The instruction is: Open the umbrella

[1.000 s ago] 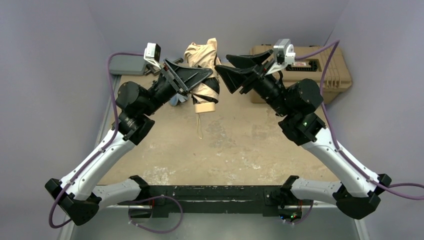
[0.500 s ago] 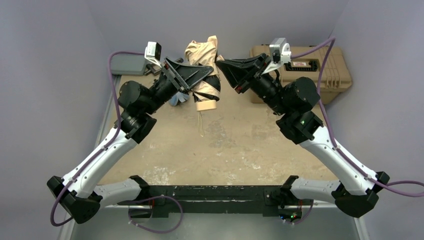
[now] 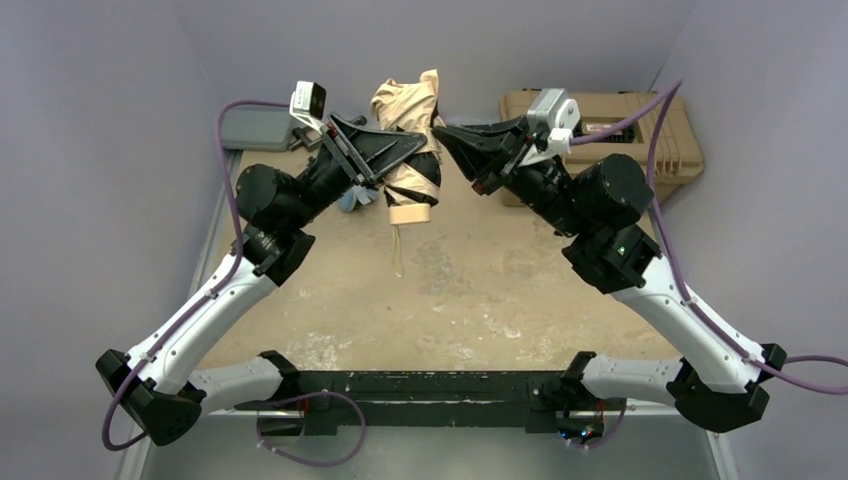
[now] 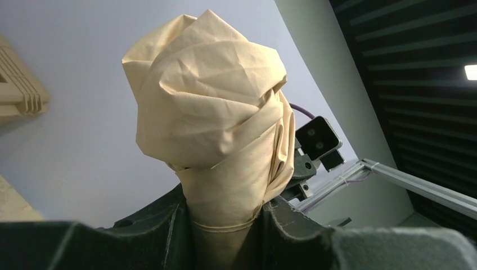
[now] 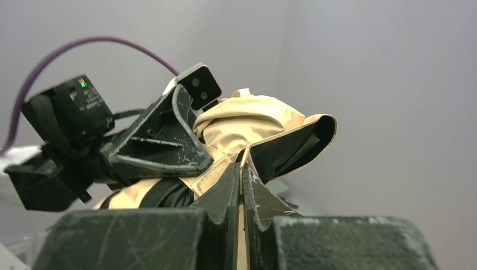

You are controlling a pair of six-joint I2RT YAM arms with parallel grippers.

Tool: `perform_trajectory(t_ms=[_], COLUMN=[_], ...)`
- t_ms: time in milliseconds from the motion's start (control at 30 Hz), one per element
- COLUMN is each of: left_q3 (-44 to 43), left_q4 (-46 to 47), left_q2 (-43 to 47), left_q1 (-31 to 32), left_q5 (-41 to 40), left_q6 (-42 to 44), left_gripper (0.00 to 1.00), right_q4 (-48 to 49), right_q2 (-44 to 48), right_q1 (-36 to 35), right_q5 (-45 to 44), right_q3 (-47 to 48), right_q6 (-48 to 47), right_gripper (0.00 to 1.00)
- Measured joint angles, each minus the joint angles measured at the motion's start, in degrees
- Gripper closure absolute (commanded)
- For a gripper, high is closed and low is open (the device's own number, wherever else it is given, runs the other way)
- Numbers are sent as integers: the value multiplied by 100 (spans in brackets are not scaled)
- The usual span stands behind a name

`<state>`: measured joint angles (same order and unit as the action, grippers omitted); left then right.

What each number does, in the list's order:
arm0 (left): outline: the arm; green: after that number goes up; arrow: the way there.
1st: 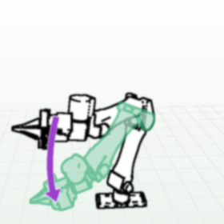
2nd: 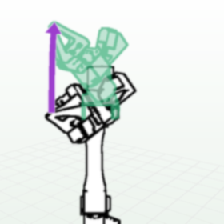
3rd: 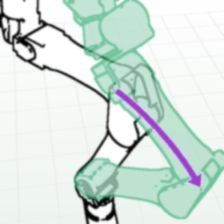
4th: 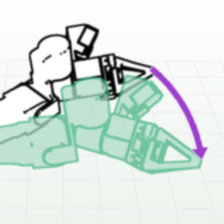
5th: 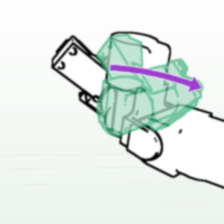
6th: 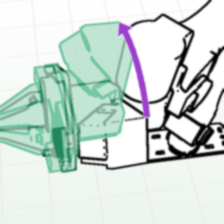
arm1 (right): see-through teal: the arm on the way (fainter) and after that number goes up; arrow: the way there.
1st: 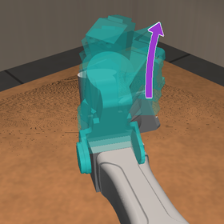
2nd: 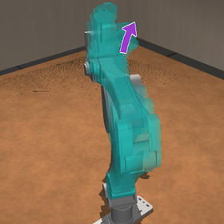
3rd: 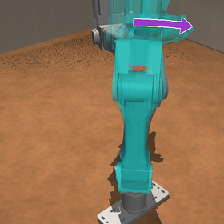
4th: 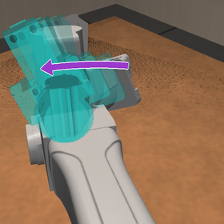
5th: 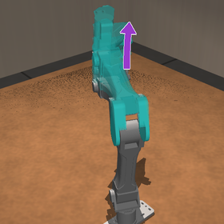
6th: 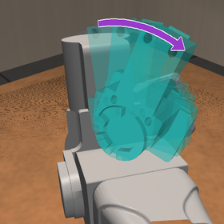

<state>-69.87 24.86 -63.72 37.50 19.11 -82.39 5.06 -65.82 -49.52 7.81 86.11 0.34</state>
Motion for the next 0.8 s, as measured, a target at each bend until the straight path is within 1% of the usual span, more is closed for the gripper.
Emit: perform_trajectory(t_ms=[167, 300, 400, 567, 700, 800], left_q3=[0, 0, 0, 0, -146, -404], left_q4=[52, 330, 531, 743, 1416, 2059], left_q2=[-94, -326, -514, -608, -643, -619], left_q1=[2, 0, -4, -15, -24, -24], left_q5=[273, 437, 472, 455, 337, 247], left_q6=[-448, -1019, -1340, -1611, -1867, -2002], left_gripper=[100, 100, 100, 100, 100, 100], right_q4=[-70, 111, 308, 726, 535, 9], right_q2=[278, 407, 466, 562, 636, 570], right_q1=[-160, -175, -173, -153, -162, -144], right_q5=[-323, -516, -667, -752, -822, -870], right_q3=[-337, -697, -901, -1239, -1580, -1952], right_q6=[-1217, -1740, -1818, -1646, -1451, -1259], right_gripper=[100, 100, 100, 100, 100, 100])
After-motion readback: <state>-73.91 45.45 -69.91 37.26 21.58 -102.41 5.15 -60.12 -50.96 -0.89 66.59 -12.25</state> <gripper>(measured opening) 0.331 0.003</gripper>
